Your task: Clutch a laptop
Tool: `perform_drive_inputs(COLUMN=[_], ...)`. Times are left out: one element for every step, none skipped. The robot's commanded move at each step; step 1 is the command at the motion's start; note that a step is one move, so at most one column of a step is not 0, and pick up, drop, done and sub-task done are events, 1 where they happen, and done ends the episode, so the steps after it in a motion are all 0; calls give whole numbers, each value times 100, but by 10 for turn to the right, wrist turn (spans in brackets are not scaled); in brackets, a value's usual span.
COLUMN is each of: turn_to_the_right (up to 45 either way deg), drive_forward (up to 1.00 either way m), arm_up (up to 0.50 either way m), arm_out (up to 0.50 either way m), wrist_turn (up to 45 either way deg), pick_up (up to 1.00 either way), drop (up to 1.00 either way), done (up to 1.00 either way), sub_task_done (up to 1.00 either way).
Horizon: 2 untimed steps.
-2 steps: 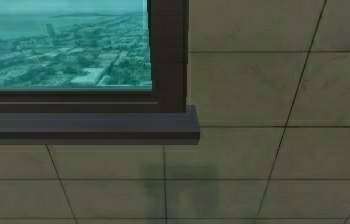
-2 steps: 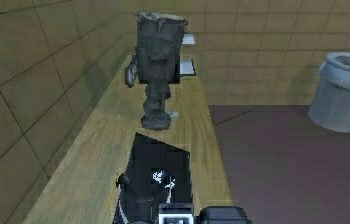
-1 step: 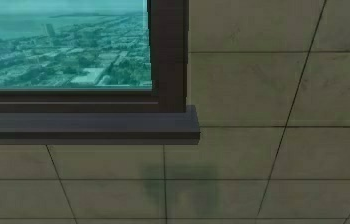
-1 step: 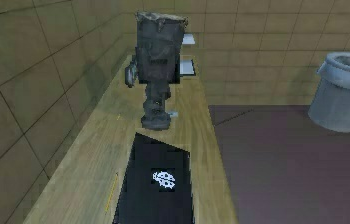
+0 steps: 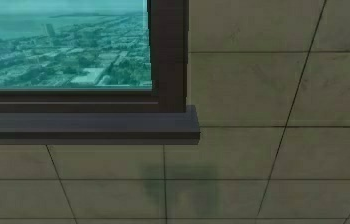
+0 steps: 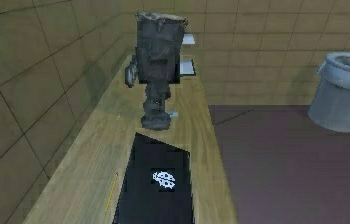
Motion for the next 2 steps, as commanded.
perform_drive_inputs(turn_to_the_right=[0, 0], drive_forward=[0, 0], arm_up=[10, 0], arm_out=[0, 0], wrist_turn=[0, 0], pick_up=[0, 0], drop=[0, 0], done=[0, 100], sub_task_done=[0, 0])
